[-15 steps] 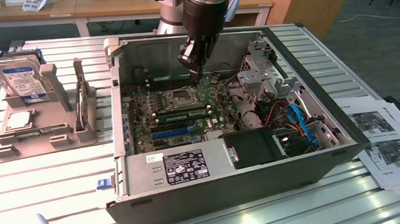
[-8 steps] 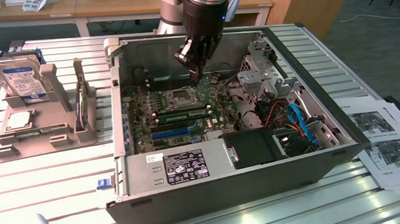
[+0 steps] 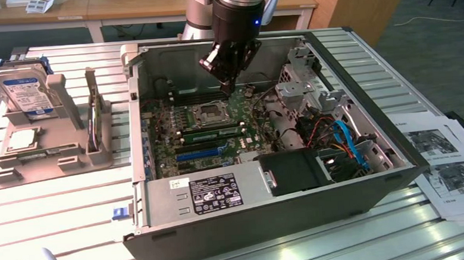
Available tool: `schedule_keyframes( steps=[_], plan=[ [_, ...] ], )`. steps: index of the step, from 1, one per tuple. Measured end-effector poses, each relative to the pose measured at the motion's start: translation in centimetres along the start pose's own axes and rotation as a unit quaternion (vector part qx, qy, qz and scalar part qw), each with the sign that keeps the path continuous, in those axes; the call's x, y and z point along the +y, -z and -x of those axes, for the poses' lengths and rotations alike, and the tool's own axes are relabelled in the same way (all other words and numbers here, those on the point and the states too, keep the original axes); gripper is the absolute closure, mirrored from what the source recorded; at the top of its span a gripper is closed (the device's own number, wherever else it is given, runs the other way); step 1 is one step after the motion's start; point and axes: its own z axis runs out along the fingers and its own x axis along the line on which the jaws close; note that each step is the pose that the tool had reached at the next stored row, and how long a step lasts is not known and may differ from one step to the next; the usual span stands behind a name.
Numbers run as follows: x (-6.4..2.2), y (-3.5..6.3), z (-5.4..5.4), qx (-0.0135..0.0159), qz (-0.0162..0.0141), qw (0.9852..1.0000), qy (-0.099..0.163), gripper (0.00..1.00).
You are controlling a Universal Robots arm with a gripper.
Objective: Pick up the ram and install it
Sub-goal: 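Press down the ram until it locks into place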
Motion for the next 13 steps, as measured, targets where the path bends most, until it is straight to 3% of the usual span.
schedule_keyframes(
  steps=[4, 7, 13],
  plan=[
    [0.0, -0.04, 0.0, -0.0012, 0.0002, 0.9993, -0.037, 0.9],
    [0.0, -0.06, 0.0, -0.0021, 0.0004, 0.998, -0.063, 0.9],
    [0.0, -0.11, 0.0, -0.0039, 0.0007, 0.993, -0.118, 0.9]
  ],
)
